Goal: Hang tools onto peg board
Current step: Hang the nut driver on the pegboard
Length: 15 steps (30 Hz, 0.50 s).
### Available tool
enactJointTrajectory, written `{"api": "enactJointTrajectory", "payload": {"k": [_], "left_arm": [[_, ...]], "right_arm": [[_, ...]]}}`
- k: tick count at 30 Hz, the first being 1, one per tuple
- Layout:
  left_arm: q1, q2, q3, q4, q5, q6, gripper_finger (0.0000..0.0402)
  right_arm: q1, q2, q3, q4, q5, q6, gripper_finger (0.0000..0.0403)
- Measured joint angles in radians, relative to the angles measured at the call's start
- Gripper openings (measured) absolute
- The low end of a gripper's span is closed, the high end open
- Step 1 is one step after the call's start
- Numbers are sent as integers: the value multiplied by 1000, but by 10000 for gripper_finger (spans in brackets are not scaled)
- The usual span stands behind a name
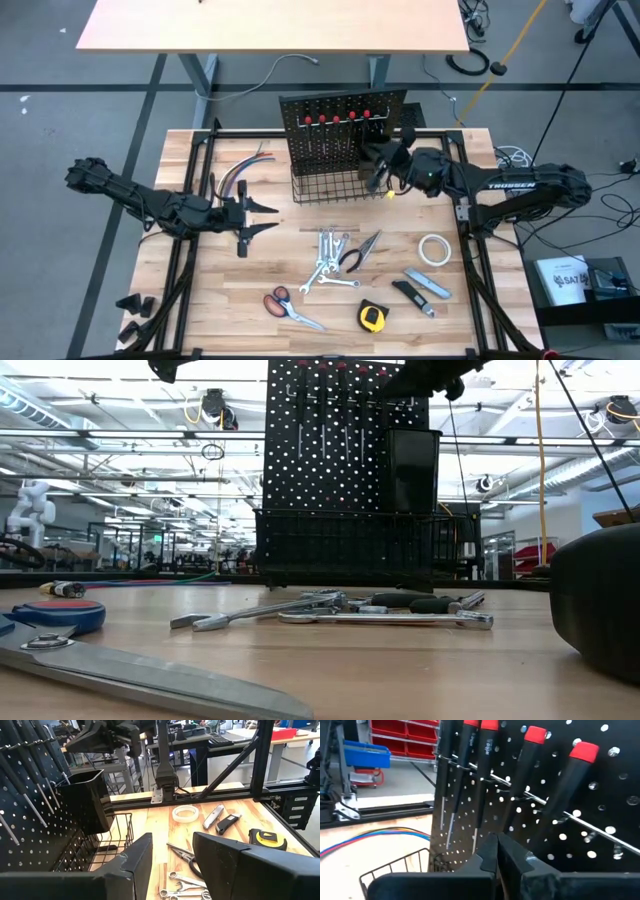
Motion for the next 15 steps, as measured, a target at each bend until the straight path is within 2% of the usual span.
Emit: {"api": "enactJointTrajectory", "payload": {"k": [7, 15], "left_arm": [[0, 0, 0, -2, 0, 22, 148], [0, 0, 0, -1, 0, 21, 148]], "right_arm": [[-61, 4, 0, 18, -67, 4, 0], [-110, 4, 0, 15, -69, 27, 0]]}}
